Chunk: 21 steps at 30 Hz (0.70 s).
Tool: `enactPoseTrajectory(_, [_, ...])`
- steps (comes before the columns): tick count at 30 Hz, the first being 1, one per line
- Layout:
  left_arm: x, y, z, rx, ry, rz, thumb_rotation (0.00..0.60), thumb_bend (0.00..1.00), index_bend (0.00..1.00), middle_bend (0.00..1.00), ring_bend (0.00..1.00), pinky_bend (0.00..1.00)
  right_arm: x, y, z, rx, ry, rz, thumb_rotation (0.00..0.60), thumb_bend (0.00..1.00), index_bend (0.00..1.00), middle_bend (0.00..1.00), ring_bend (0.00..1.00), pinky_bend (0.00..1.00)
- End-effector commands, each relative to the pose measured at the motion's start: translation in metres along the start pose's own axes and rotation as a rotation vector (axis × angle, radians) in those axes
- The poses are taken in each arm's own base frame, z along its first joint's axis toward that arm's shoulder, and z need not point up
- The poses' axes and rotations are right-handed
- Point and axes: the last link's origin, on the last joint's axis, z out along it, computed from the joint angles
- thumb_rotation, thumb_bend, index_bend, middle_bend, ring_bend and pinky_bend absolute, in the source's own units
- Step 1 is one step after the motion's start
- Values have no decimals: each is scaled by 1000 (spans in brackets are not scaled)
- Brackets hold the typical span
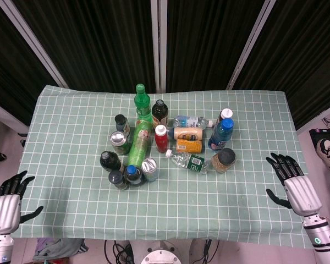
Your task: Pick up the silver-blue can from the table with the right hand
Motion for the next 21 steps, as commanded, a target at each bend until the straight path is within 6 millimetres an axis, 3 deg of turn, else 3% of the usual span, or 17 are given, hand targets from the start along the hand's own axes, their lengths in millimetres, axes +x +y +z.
enactPoseTrajectory(1, [-1,0,1,0,-4,-2,600,0,219,109,113,160,-2,1,-1,-9,-3,10,600,239,0,9,0,31])
enactPoseTrajectory(9, [0,2,1,-8,2,-3,600,0,220,109,113,160,-2,-1,-4,22,12,34,600,239,0,19,0,30])
enactPoseTrajectory(13, [2,3,0,-13,10,-5,600,0,219,109,113,160,1,-16,7,111,15,78,600,238,0,39,0,32])
enactPoseTrajectory(18, [1,3,-3,-15,11,-14,600,0,219,109,112,160,-5,-60,47,313,-87,120,600,194,0,57,0,46])
enactPoseTrajectory(21, [1,1,-6,-10,14,-19,600,0,220,109,113,160,-12,-96,83,407,-144,129,600,76,0,70,0,65])
